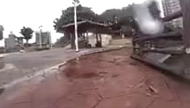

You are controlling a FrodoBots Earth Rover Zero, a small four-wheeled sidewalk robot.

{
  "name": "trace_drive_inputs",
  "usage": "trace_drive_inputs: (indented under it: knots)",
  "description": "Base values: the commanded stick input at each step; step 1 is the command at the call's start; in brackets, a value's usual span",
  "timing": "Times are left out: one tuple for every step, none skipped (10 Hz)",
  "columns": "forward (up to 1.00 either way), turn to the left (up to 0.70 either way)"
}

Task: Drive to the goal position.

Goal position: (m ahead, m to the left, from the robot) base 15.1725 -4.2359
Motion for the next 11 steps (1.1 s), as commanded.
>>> trace_drive_inputs:
  knots:
    - [0.5, 0.02]
    - [0.5, 0.05]
    - [0.5, 0.07]
    - [0.5, 0.07]
    - [0.5, 0.06]
    - [0.5, 0.05]
    - [0.5, 0.02]
    - [0.5, 0.0]
    - [0.5, 0.0]
    - [0.5, 0.0]
    - [0.5, 0.0]
